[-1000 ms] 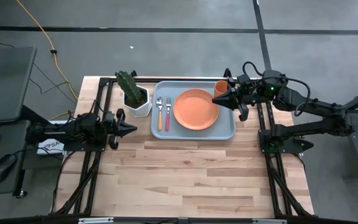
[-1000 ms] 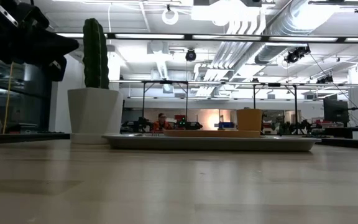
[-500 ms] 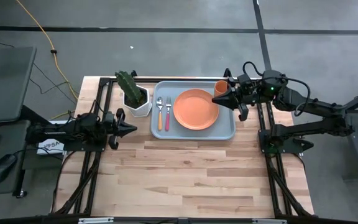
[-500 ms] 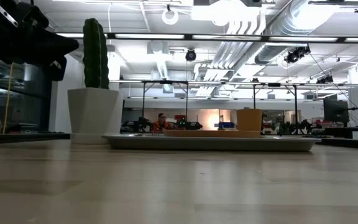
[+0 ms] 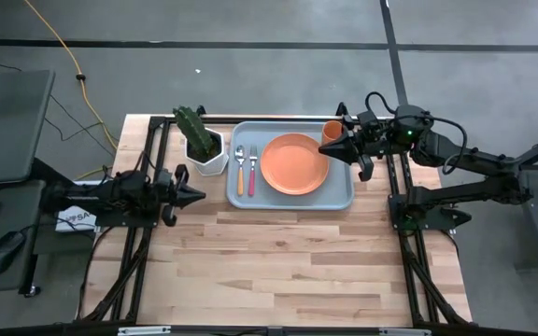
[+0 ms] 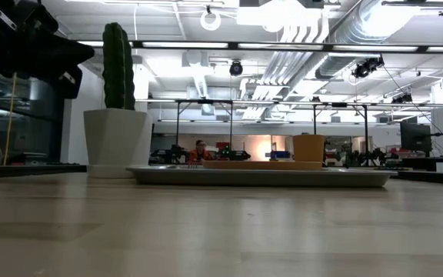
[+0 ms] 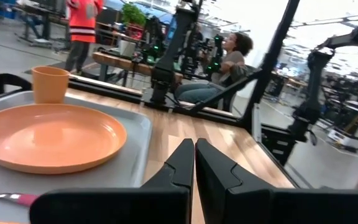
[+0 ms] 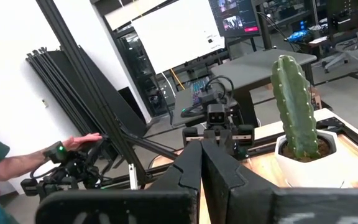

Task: Pick and place plate/cup/fork/spoon on tray
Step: Return to Home Position

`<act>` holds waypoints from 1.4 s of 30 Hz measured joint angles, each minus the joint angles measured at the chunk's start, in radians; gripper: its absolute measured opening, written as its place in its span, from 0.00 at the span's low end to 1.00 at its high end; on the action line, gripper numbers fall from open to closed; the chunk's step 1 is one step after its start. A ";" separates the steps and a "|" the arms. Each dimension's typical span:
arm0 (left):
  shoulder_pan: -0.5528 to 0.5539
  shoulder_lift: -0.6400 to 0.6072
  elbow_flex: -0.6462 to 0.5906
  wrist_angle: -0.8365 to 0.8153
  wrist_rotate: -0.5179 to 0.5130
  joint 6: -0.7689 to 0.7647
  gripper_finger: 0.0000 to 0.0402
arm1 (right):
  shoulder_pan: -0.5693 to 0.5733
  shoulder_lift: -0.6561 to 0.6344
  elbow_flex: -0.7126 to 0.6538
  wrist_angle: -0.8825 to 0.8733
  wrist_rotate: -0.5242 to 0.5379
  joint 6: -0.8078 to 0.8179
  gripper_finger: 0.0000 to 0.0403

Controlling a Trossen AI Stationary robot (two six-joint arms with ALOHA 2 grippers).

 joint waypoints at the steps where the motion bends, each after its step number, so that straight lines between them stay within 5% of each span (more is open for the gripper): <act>1: -0.012 0.000 0.000 0.000 0.001 0.000 0.01 | 0.000 0.000 0.000 0.000 0.000 0.001 0.00; 29: -0.081 0.000 0.000 0.000 0.001 0.000 0.01 | 0.000 -0.010 0.000 -0.017 -0.025 0.078 0.00; 42: -0.080 0.001 0.001 -0.001 0.001 0.000 0.01 | 0.117 -0.185 -0.035 -0.256 -0.062 -0.094 0.00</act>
